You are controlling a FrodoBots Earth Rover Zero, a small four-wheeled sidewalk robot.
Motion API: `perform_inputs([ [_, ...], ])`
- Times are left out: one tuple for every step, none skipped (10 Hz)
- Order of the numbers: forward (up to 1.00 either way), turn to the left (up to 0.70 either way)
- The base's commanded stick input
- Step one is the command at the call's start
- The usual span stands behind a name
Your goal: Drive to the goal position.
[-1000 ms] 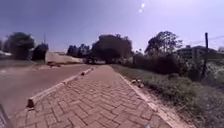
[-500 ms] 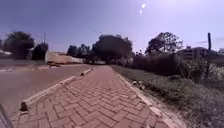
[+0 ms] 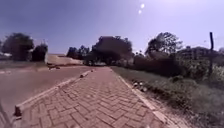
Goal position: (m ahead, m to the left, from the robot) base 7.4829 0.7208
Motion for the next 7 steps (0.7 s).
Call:
perform_inputs([
  [0.30,0.00],
  [0.30,0.00],
  [0.30,0.00],
  [0.30,0.00],
  [0.30,0.00],
  [0.30,0.00],
  [0.30,0.00],
])
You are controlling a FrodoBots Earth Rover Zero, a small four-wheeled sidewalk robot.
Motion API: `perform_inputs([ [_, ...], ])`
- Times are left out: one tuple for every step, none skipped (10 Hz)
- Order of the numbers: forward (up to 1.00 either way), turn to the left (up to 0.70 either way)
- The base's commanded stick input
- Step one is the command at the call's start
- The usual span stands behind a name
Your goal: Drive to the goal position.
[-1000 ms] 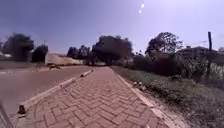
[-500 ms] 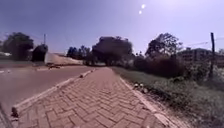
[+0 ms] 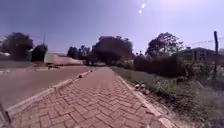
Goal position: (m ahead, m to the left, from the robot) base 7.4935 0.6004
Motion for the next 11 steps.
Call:
perform_inputs([
  [0.30,0.00],
  [0.30,0.00],
  [0.30,0.00],
  [0.30,0.00],
  [0.30,0.00],
  [0.30,0.00],
  [0.30,0.00],
  [0.30,0.00],
  [0.30,0.00],
  [0.30,0.00],
  [0.30,0.00],
])
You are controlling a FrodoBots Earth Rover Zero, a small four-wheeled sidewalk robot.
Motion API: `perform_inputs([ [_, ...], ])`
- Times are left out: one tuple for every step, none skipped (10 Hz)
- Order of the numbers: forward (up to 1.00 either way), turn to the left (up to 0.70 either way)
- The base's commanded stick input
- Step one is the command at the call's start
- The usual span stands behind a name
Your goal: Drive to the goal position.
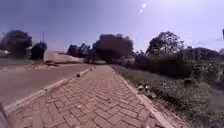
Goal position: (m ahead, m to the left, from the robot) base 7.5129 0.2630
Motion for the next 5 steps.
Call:
perform_inputs([
  [0.30,0.00],
  [0.30,0.00],
  [0.30,0.00],
  [0.30,0.00],
  [0.30,0.00],
])
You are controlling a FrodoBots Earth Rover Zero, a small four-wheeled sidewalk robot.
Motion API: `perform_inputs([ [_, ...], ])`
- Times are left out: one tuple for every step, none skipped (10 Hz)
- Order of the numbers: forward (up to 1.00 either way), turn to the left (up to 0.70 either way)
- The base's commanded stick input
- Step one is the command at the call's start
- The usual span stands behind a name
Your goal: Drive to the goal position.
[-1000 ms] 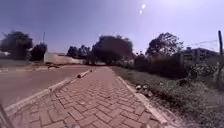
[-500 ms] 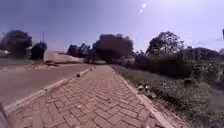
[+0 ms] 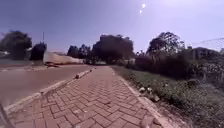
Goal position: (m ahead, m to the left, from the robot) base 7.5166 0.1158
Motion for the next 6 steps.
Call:
perform_inputs([
  [0.30,0.00],
  [0.30,0.00],
  [0.30,0.00],
  [0.30,0.00],
  [0.30,0.00],
  [0.30,0.00],
])
